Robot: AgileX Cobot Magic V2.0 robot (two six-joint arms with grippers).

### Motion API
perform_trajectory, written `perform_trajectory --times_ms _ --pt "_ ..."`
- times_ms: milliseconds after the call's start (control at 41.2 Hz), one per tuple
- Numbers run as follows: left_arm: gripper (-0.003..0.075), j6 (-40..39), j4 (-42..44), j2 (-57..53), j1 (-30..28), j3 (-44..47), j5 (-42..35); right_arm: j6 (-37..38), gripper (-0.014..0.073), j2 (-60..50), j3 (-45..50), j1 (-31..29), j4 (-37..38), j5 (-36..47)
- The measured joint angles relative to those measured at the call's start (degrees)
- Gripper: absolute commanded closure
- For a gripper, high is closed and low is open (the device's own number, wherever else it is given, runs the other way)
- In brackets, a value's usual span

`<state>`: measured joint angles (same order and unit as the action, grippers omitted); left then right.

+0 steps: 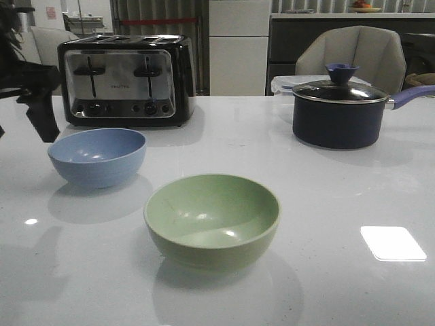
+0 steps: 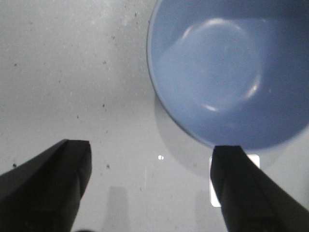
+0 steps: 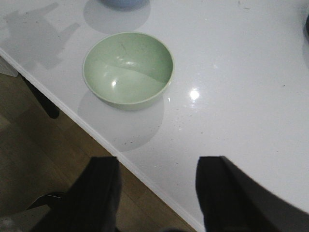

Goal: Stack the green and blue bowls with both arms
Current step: 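Lower the left gripper onto the light blue bowl's rim and grip, then lift the blue bowl and carry it above the green bowl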

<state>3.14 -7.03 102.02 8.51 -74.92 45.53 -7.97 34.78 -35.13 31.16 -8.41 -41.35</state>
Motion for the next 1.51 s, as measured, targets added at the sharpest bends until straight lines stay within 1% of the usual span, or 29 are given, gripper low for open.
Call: perform_trajectory --times_ms 243,291,340,559,607,632,753,874,1020,1142,1287,1409,1506 --pt "0.016 1.0 -2.7 10.2 -1.6 -8.6 -1.2 0.0 0.0128 0.0 0.0 0.0 0.0 0.0" --pt "0.0169 1.1 -2.8 11.6 -1.6 -9.7 -1.7 0.0 0.0128 0.0 0.0 0.0 0.0 0.0" --pt "0.0197 1.1 -2.9 12.5 -1.6 -10.7 -2.1 0.0 0.0128 0.0 0.0 0.0 0.0 0.0" --pt "0.0407 1.1 -3.2 15.3 -1.6 -12.1 -2.4 0.0 0.0128 0.0 0.0 0.0 0.0 -0.1" --pt "0.0471 1.1 -3.2 15.5 -1.6 -12.1 -2.4 0.0 0.0128 0.0 0.0 0.0 0.0 -0.1" --pt "0.0486 1.1 -3.2 15.5 -1.6 -12.1 -2.4 0.0 0.0128 0.0 0.0 0.0 0.0 -0.1" --pt "0.0626 1.6 -3.3 15.5 -1.6 -12.2 -2.4 0.0 0.0128 0.0 0.0 0.0 0.0 -0.1" --pt "0.0621 2.0 -3.4 15.5 -1.6 -12.5 -2.0 0.0 0.0128 0.0 0.0 0.0 0.0 -0.1" --pt "0.0621 3.2 -3.4 14.4 -1.6 -13.3 0.5 0.0 0.0128 0.0 0.0 0.0 0.0 -0.1" --pt "0.0621 5.2 -4.4 10.5 -1.6 -13.3 3.1 0.0 0.0128 0.0 0.0 0.0 0.0 -0.2" --pt "0.0621 10.2 -9.7 3.2 -1.3 -11.1 3.8 0.0 0.0128 0.0 0.0 0.0 0.0 -0.2" --pt "0.0622 13.7 -12.0 -3.3 1.6 -7.1 3.9 0.0 0.0128 0.0 0.0 0.0 0.0 -0.2" --pt "0.0622 14.9 -12.7 -6.8 6.0 -4.6 3.9 0.0 0.0128 0.0 0.0 0.0 0.0 -0.2"
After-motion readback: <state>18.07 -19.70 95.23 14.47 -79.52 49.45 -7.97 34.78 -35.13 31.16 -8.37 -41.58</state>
